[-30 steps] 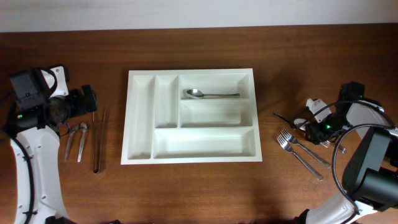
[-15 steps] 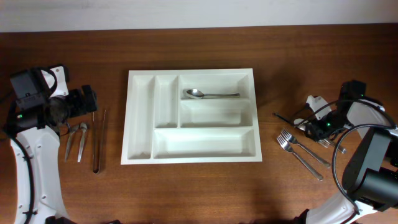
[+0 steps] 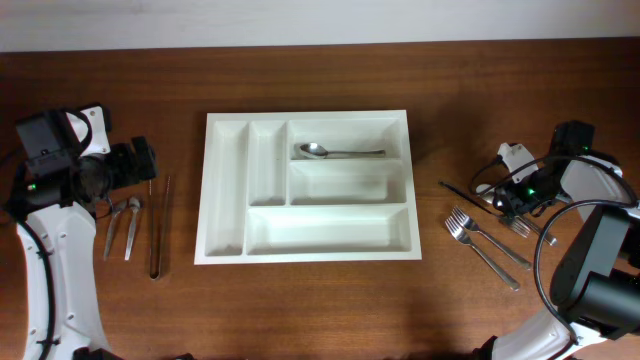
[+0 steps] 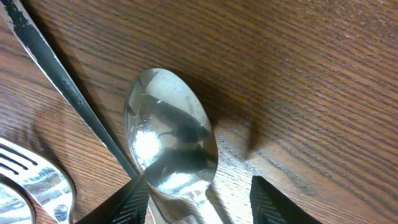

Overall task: Pack container
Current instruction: 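Lower the right gripper onto the second large spoon and grasp it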

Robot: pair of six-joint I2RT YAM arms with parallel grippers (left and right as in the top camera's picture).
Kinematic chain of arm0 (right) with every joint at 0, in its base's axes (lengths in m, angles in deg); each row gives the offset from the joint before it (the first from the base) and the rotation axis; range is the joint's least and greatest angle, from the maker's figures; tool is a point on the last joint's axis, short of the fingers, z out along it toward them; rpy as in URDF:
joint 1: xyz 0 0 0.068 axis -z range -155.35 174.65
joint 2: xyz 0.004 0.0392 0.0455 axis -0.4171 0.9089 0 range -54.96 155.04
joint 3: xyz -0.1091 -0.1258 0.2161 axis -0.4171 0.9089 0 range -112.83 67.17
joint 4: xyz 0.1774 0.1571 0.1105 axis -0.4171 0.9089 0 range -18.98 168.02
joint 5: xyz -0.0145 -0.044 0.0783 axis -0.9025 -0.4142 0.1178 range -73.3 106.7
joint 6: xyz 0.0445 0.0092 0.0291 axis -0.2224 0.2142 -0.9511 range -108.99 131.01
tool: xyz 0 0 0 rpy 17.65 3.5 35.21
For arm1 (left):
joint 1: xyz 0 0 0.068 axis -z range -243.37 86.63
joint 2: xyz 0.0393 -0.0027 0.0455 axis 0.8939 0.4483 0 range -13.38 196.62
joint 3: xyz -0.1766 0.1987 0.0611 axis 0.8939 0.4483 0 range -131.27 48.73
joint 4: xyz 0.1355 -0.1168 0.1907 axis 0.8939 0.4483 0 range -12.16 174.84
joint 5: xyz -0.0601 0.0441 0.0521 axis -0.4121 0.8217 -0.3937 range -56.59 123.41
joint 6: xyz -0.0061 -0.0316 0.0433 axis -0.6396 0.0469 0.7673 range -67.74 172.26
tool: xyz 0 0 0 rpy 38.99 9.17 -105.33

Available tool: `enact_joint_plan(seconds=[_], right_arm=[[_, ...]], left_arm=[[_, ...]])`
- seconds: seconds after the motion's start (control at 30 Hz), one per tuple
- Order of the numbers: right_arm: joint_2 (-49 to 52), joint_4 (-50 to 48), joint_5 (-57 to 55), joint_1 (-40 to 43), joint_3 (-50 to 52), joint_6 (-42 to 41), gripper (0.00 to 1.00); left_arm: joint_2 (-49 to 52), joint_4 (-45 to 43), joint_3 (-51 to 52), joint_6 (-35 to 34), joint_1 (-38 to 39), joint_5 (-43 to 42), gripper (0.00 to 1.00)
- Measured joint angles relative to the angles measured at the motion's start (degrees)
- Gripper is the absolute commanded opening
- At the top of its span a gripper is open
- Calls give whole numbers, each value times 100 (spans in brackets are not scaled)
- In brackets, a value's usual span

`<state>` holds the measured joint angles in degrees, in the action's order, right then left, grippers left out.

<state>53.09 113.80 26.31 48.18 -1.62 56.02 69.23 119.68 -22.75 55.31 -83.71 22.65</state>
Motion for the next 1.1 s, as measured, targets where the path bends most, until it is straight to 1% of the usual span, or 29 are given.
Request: enact_joint_plan(seconds=[0.27,0.5,0.57,0.67,0.93,1.1], right_arm=[[0,17,0,0,0,-31,54],[0,221,-4,0,2,-28,54],[0,219,-11,0,2,-31,53],[0,212,-24,0,2,-42,45],[13,186,-28,0,2,-131,45],[221,125,-50,0,4,-160,44]], left_arm=[[0,-2,0,0,0,0,99],[0,-2,0,0,0,0,99],[0,-2,0,0,0,2,99],[0,-2,0,0,0,0,99],[0,-2,0,0,0,2,99],[0,0,0,0,0,0,99]])
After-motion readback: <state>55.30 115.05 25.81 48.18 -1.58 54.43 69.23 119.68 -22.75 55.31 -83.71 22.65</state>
